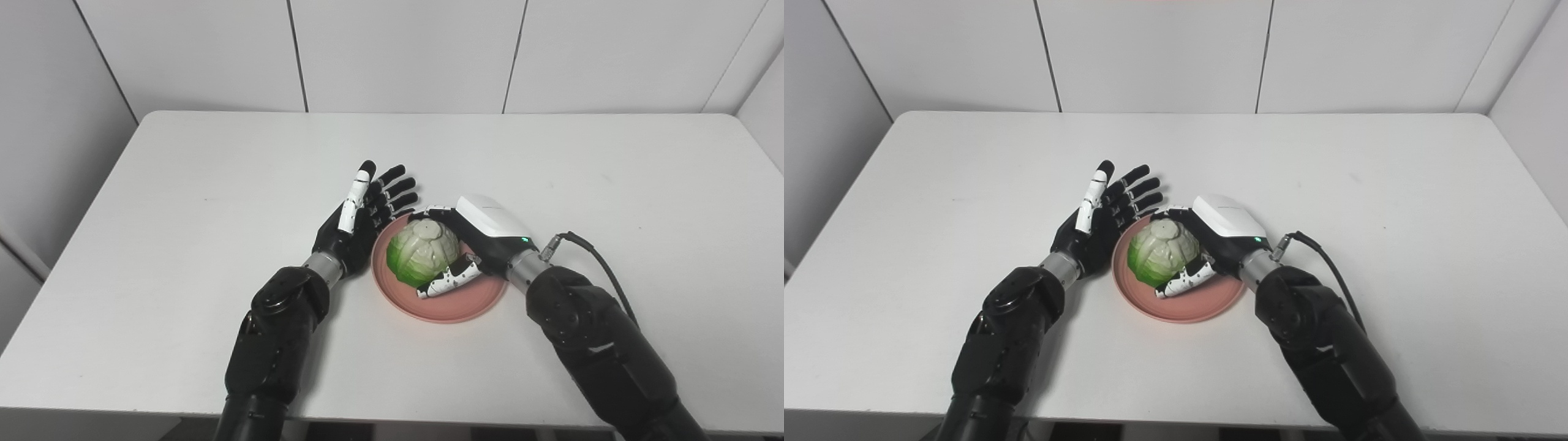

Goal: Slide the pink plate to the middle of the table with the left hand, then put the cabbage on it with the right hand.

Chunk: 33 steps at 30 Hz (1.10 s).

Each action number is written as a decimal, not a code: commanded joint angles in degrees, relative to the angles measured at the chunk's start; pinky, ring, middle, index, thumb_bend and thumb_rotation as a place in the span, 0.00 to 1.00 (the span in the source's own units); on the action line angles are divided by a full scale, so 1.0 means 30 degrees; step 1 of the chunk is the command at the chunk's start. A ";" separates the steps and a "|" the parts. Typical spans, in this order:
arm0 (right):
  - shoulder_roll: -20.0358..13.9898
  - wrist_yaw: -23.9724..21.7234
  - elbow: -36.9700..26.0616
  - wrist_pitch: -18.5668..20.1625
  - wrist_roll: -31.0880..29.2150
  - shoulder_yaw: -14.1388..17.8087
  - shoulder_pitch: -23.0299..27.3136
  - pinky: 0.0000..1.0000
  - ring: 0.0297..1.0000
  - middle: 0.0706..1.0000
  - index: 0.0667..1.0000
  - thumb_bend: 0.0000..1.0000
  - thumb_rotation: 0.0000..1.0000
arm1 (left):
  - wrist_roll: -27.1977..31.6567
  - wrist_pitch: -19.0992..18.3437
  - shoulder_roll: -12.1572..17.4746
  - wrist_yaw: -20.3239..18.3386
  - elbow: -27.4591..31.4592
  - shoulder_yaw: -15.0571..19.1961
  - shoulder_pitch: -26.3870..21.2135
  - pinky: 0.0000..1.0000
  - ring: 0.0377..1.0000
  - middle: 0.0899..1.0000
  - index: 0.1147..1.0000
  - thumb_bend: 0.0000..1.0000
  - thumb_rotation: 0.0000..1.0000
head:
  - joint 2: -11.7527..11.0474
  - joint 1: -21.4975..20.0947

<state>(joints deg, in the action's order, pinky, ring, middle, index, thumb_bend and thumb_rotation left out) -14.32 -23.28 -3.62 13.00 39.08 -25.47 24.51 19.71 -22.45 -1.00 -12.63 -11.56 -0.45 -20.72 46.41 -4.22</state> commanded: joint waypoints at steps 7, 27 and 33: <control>-0.0267 -0.1137 -0.1630 0.0961 0.0320 0.0394 0.0267 0.65 0.77 0.81 0.82 1.00 0.35 | -0.0101 -0.0789 0.0311 0.0062 -0.0283 0.0072 0.0283 0.88 0.89 0.89 0.88 0.59 1.00 | -0.0020 -0.0073; -0.0340 -0.0966 -0.3667 0.1352 0.0163 0.2219 0.0007 0.67 0.79 0.87 0.94 1.00 0.48 | -0.1428 0.0292 0.0356 0.0918 0.0594 0.0096 0.1003 0.89 0.89 0.89 0.89 0.61 1.00 | -0.0166 -0.0165; -0.0124 0.0287 -0.3457 0.0516 -0.0384 0.2959 -0.0230 0.71 0.81 0.88 0.95 1.00 0.51 | -0.2143 0.1237 0.0421 0.0929 0.0901 0.0080 0.1447 0.88 0.89 0.89 0.89 0.63 1.00 | -0.0183 -0.0226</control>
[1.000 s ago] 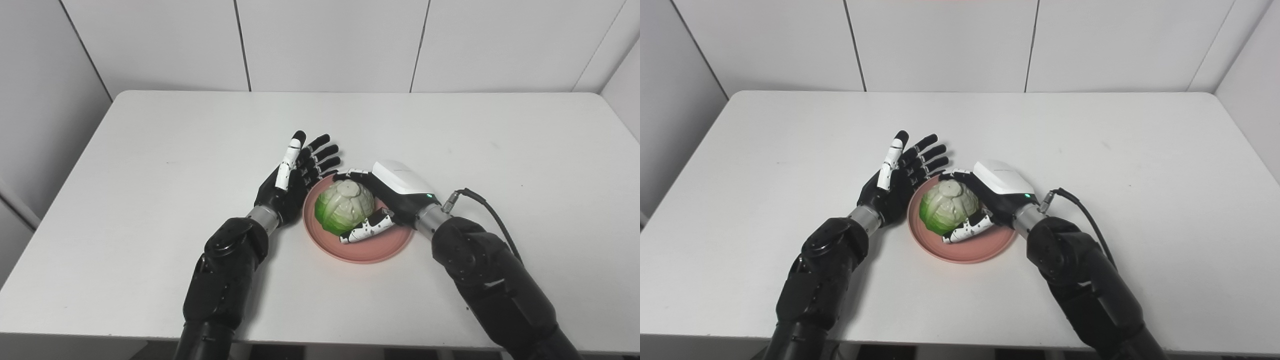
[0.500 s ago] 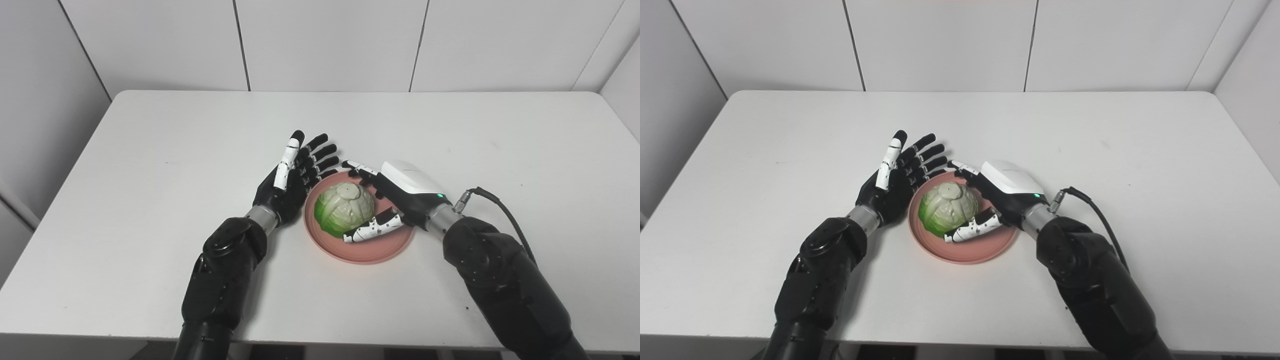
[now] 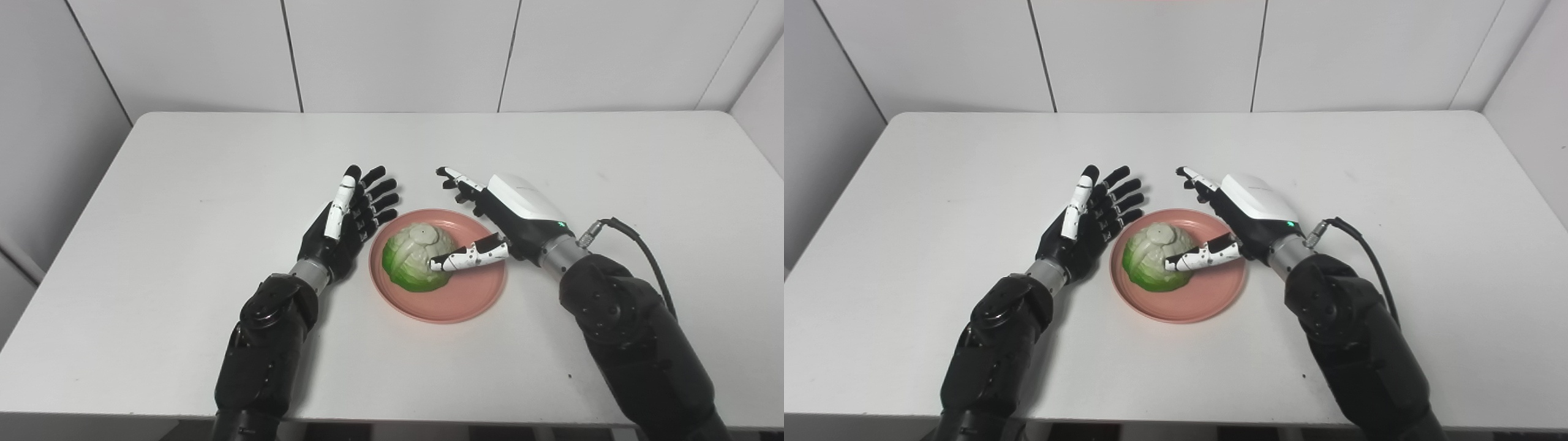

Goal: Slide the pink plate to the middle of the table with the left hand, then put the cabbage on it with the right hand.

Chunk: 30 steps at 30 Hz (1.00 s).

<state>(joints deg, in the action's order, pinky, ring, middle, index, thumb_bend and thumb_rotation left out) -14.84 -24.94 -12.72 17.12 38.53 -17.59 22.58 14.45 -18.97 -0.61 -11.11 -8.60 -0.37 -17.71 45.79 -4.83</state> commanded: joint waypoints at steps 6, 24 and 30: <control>0.0720 0.3381 -0.0610 -0.1976 -0.1605 0.1588 -0.1023 0.77 0.88 0.93 0.98 1.00 0.70 | -0.0971 0.0826 0.0490 0.0211 0.0682 -0.0108 0.1129 0.92 0.92 0.92 0.92 0.63 1.00 | 0.0024 -0.0032; 0.4075 0.8557 -0.0450 -0.3811 -0.6151 0.4368 -0.6184 0.90 1.00 1.00 1.00 0.81 1.00 | -0.2284 0.1856 0.0897 0.0371 0.3388 -0.0951 0.3434 0.99 1.00 1.00 1.00 0.62 1.00 | 0.0134 -0.0378; 0.4380 0.8932 -0.0265 -0.4104 -0.6752 0.4430 -0.6508 0.93 1.00 1.00 1.00 0.81 1.00 | -0.2254 0.2066 0.0922 0.0451 0.3827 -0.0899 0.3805 1.00 1.00 1.00 1.00 0.62 1.00 | 0.0208 -0.0448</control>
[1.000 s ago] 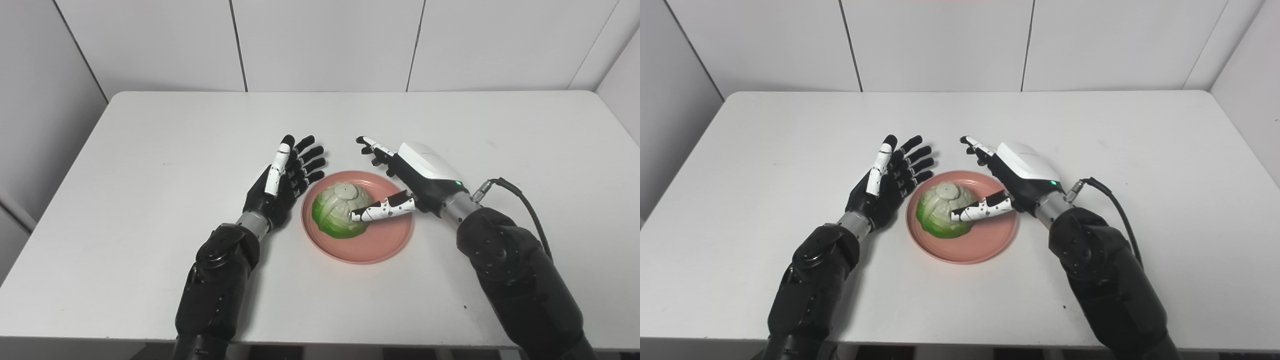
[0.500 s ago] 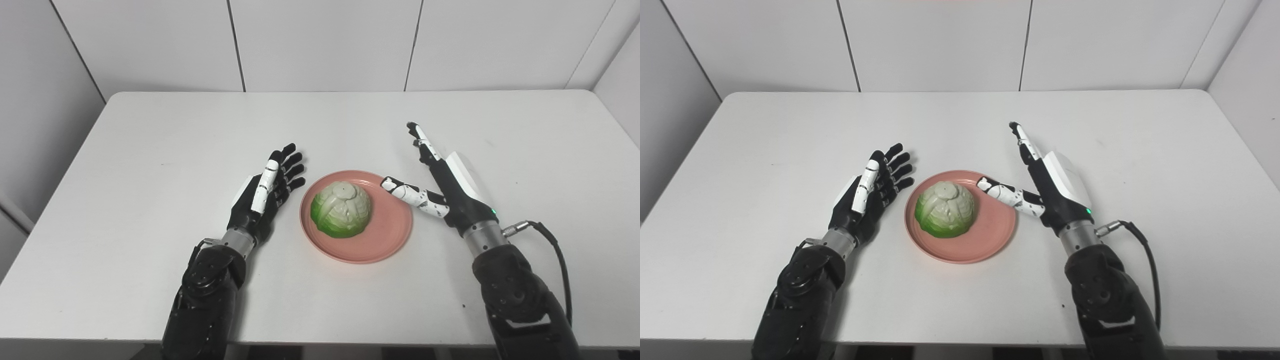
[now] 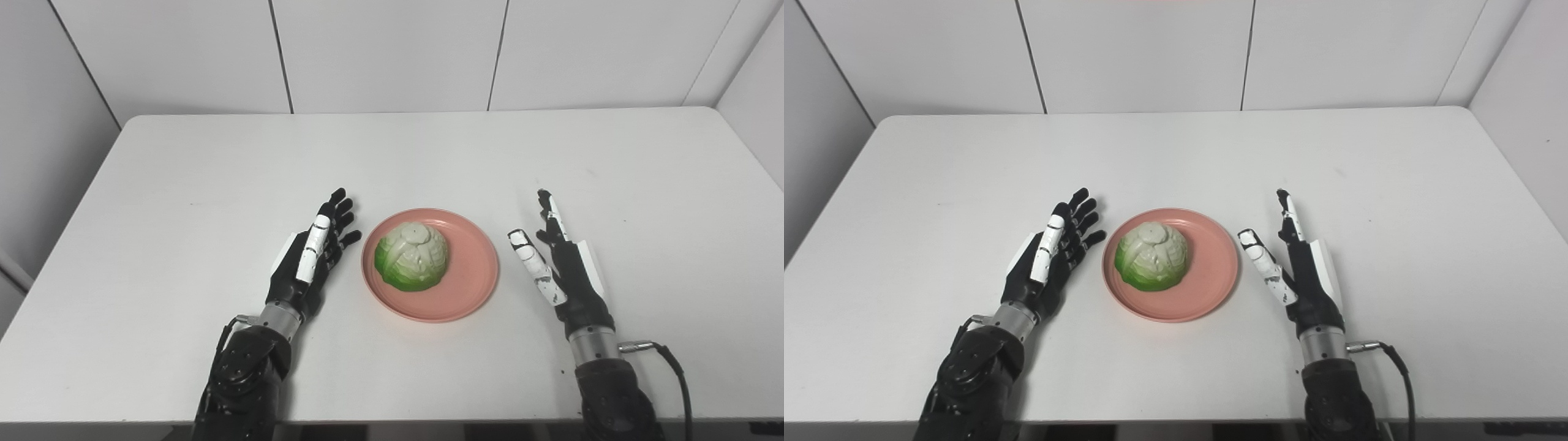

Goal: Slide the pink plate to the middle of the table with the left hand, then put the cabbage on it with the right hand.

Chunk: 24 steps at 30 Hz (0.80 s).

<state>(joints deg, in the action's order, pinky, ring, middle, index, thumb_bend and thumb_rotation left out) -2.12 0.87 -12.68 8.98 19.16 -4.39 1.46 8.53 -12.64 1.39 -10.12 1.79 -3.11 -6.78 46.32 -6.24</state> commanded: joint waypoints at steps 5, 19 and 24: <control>0.0200 0.0300 0.0428 -0.1803 -0.1097 0.0017 0.0629 0.84 0.98 1.00 1.00 0.79 1.00 | -0.0300 -0.0001 0.0361 0.0094 0.0356 0.0031 0.0247 1.00 1.00 1.00 1.00 0.61 1.00 | -0.0015 -0.0117; -0.0569 -0.0132 0.1134 -0.1574 -0.0925 -0.0491 0.1019 0.96 0.97 0.98 0.98 0.75 1.00 | -0.0677 0.1186 0.0805 -0.0049 -0.1267 -0.0138 -0.0531 0.98 0.98 0.99 0.99 0.60 1.00 | -0.0056 -0.0017; -0.0655 -0.0055 0.1183 -0.1515 -0.1003 -0.0575 0.1041 0.95 0.97 0.98 0.97 0.73 1.00 | -0.0707 0.1700 0.0820 -0.0069 -0.1679 -0.0141 -0.0660 0.98 0.97 0.99 0.99 0.60 1.00 | -0.0059 0.0052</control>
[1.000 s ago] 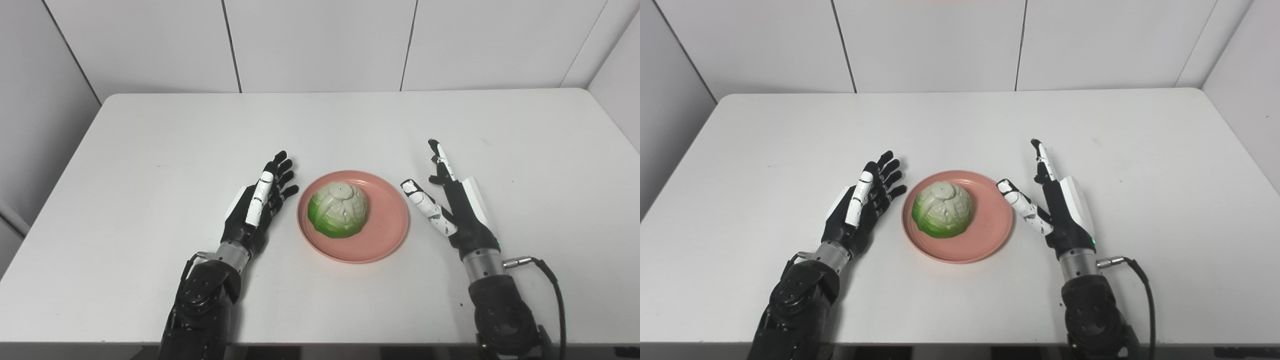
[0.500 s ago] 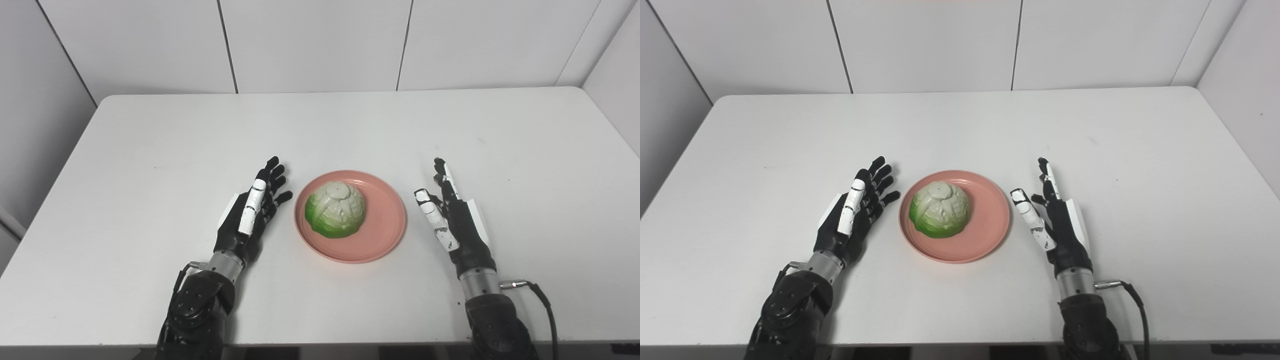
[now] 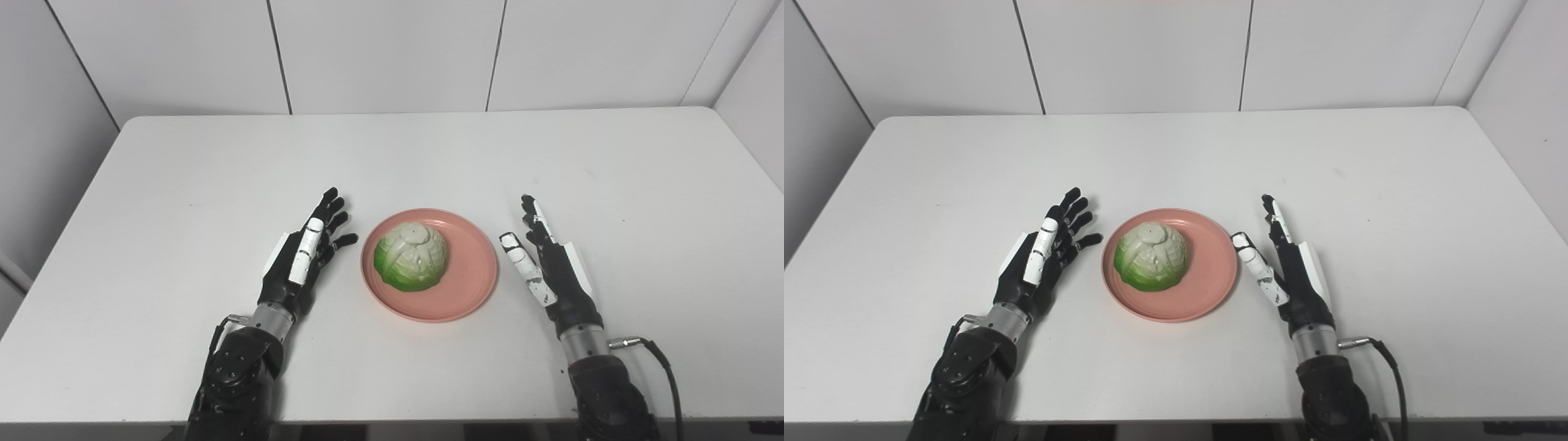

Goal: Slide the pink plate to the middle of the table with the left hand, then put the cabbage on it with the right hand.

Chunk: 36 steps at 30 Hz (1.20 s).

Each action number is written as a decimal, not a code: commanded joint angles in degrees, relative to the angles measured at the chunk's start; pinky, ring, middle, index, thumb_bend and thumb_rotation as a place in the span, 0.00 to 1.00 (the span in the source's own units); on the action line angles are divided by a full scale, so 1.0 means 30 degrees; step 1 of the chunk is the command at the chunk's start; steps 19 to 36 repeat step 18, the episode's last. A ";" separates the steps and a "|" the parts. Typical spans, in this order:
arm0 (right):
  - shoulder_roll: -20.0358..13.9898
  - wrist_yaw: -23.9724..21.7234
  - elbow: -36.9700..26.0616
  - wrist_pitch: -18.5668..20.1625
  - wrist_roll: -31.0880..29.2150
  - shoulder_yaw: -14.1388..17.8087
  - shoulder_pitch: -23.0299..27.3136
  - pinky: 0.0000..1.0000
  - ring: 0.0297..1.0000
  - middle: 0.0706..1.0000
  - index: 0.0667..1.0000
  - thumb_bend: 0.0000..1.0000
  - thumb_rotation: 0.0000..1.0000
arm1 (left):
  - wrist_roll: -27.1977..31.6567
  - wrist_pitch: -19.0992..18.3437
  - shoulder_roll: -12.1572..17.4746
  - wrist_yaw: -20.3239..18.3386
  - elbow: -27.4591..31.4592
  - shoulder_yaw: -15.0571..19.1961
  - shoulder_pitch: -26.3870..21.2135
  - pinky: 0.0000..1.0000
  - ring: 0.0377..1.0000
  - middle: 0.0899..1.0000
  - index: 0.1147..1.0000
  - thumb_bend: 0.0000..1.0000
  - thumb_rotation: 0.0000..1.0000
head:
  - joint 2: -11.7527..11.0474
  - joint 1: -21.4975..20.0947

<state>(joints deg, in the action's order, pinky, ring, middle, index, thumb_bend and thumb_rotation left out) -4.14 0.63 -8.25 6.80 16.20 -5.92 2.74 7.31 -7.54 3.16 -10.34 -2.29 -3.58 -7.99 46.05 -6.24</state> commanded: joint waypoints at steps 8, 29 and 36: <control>-0.0035 0.0115 -0.0250 -0.0941 0.0018 -0.0194 0.0624 0.93 0.96 0.97 0.97 0.71 1.00 | -0.0363 -0.0186 0.0237 0.0106 -0.0212 -0.0017 -0.0259 0.98 0.97 0.98 0.98 0.59 1.00 | 0.0099 0.0127; -0.0060 0.0010 -0.0504 -0.0544 0.0087 -0.0238 0.0575 0.93 0.96 0.98 0.98 0.72 1.00 | -0.0391 -0.0056 0.0230 0.0121 -0.0206 -0.0093 -0.0206 0.98 0.97 0.99 0.99 0.58 1.00 | 0.0080 0.0204; -0.0060 0.0010 -0.0504 -0.0544 0.0087 -0.0238 0.0575 0.93 0.96 0.98 0.98 0.72 1.00 | -0.0391 -0.0056 0.0230 0.0121 -0.0206 -0.0093 -0.0206 0.98 0.97 0.99 0.99 0.58 1.00 | 0.0080 0.0204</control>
